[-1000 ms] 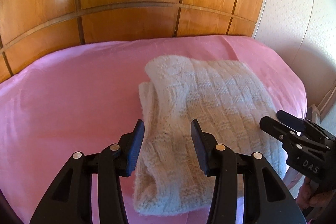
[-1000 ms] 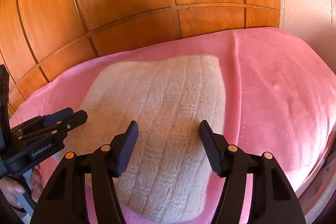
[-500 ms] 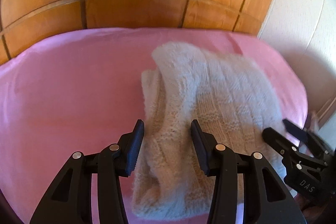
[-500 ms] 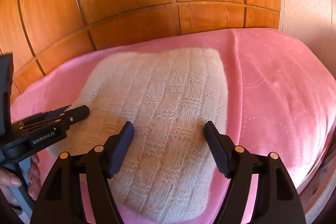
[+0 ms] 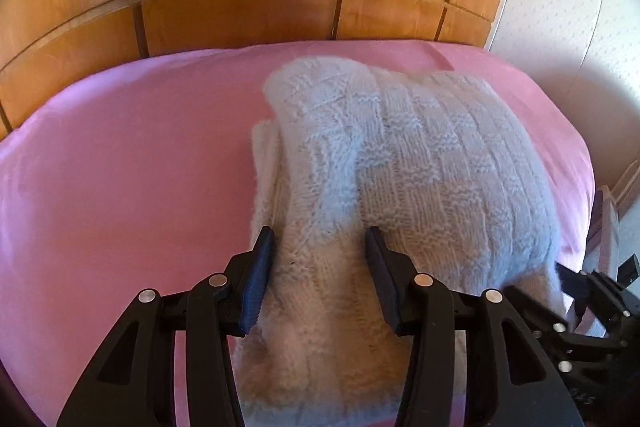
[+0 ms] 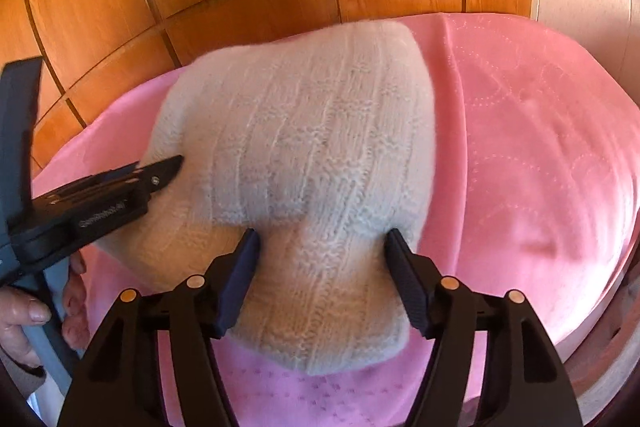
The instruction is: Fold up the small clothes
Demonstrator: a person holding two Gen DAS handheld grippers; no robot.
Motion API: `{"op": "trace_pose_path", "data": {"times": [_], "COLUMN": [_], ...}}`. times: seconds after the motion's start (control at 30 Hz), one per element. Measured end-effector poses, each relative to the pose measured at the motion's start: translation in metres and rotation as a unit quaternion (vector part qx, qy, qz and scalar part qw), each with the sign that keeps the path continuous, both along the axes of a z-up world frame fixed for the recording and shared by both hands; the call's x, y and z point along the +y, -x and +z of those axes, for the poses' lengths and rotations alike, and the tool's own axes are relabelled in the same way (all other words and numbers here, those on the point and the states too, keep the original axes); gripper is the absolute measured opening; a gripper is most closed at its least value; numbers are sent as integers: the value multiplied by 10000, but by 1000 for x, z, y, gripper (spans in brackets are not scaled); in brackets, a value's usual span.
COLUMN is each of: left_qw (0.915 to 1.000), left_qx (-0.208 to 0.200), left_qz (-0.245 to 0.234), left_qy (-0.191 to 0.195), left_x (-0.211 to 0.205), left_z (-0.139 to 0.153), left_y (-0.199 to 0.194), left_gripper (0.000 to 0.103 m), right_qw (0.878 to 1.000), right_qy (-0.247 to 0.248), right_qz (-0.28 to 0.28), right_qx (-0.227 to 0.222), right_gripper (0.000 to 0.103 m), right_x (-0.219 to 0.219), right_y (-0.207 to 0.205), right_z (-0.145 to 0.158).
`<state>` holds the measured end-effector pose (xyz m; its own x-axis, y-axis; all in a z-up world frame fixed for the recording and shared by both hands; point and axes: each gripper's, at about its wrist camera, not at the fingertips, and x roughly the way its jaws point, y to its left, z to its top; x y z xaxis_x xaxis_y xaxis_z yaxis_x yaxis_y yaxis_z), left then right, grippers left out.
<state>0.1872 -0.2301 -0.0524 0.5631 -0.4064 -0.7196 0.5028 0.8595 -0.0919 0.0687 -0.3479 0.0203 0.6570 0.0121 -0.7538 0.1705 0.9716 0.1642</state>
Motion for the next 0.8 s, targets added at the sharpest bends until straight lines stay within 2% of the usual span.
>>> {"op": "trace_pose_path", "data": {"times": [0.17,0.2,0.27,0.3,0.37,0.57,0.8], "left_qw": [9998,9997,9992,9990,9982,9956,9933], "left_qx": [-27,-92,-222,-272,-378,-555,-675], "left_qz": [176,238,315,346,446,705,882], "left_qy": [30,15,63,108,162,288,324], "left_x": [4,5,11,16,24,45,60], "left_z": [17,22,30,33,41,55,61], "left_y": [7,11,20,25,34,56,71], "left_gripper": [49,54,66,70,73,88,93], "right_qw": [10000,9999,9991,9983,9966,9919,9889], "right_qy": [17,12,89,161,264,481,644], "right_qz": [-49,-102,-297,-389,-568,-1019,-1144], "right_qx": [-11,-71,-304,-403,-530,-592,-690], "right_gripper": [73,75,90,92,100,101,101], "right_x": [-2,-3,-6,-7,-7,5,18], "right_y": [2,5,12,13,16,16,19], "right_z": [14,20,35,41,53,66,69]}}
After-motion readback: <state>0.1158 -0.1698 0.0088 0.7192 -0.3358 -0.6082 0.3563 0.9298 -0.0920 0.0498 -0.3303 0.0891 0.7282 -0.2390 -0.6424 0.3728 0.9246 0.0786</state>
